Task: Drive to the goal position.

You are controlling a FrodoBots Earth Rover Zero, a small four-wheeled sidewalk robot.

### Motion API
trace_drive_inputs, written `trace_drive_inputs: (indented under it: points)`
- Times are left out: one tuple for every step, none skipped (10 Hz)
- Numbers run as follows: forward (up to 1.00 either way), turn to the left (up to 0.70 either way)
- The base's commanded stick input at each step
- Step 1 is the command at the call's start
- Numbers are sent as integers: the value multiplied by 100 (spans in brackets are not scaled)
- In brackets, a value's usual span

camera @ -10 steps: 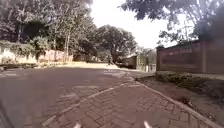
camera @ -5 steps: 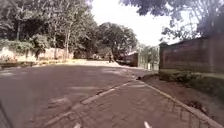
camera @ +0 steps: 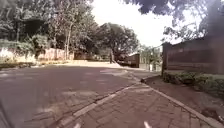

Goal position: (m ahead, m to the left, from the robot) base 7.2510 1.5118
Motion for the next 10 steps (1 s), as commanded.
trace_drive_inputs:
  points:
    - [70, 0]
    - [70, 0]
    - [70, 0]
    - [70, 0]
    - [70, 0]
    - [70, -1]
    - [70, -5]
    - [70, -21]
    - [70, -35]
    - [70, -35]
